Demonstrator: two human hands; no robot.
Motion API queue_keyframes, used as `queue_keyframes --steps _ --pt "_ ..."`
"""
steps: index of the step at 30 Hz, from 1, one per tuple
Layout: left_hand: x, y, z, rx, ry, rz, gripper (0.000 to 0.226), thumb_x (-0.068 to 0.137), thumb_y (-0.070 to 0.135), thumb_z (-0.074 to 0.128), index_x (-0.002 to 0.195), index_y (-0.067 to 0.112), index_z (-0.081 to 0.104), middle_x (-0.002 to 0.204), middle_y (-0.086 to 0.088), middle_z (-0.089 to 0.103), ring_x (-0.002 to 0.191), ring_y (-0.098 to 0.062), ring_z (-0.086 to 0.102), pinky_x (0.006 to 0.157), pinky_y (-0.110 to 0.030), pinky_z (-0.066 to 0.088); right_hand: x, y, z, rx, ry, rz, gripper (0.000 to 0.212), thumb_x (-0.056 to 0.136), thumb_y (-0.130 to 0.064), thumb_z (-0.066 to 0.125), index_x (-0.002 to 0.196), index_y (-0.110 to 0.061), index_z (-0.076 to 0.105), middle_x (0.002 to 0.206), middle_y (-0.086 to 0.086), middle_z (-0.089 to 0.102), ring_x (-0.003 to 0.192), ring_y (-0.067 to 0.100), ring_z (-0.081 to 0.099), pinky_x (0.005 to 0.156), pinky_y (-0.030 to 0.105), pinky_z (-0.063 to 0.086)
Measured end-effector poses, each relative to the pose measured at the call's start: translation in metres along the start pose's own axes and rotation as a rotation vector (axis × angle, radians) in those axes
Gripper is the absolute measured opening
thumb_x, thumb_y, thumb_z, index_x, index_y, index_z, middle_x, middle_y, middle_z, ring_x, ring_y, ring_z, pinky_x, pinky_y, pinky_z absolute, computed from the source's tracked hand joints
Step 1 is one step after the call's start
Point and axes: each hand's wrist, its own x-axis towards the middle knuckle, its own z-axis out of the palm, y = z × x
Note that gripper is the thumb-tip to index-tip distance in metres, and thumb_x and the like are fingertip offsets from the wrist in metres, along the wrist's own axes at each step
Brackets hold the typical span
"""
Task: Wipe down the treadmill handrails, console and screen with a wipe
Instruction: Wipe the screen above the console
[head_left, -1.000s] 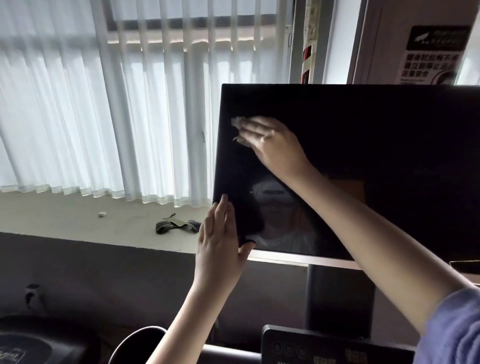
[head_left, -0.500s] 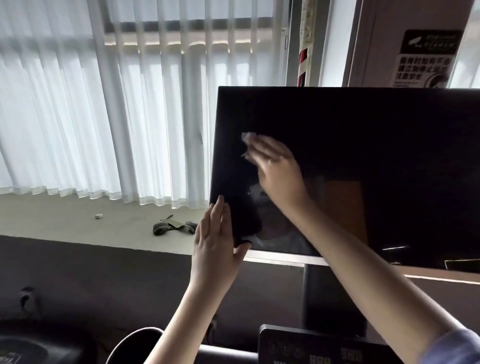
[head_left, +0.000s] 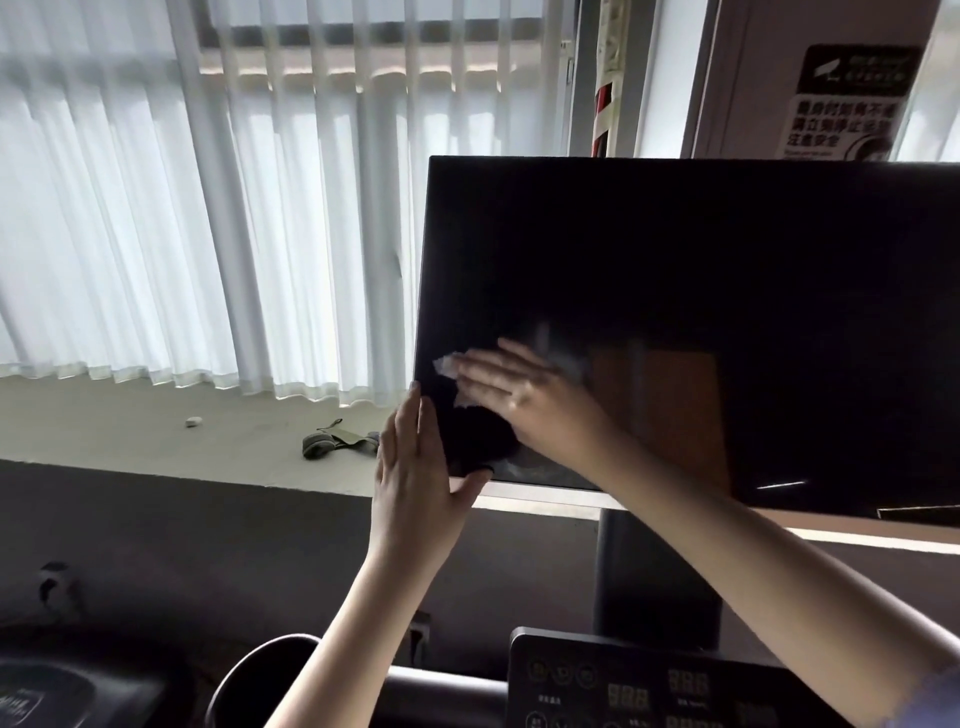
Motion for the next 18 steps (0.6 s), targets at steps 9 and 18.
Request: queue_keyframes --steps 9,18 --pt "0.001 -0.007 -0.004 -0.066 -0.064 0.011 0.1 0.066 0.031 0.086 0.143 -0.006 0.034 0.151 -0.019 0.032 0.13 -0.027 0.027 0.105 -0.047 0.037 -0.022 -0.035 0.007 0.096 -0.059 -0.034 0.04 0.086 -0.002 0.04 0.11 -0.006 0.072 0.128 0.007 0.063 0.117 0.024 0.06 0.109 0.035 0.033" --pt "0.0 -0.011 -0.006 -0.106 -0.05 0.027 0.098 0.068 0.027 0.086 0.143 -0.007 0.034 0.152 -0.019 0.031 0.13 -0.025 0.025 0.105 -0.041 0.031 -0.037 -0.056 0.005 0.095 -0.052 0.02 0.035 0.089 -0.005 0.042 0.105 -0.005 0.074 0.124 0.007 0.066 0.114 0.023 0.062 0.108 0.036 0.038"
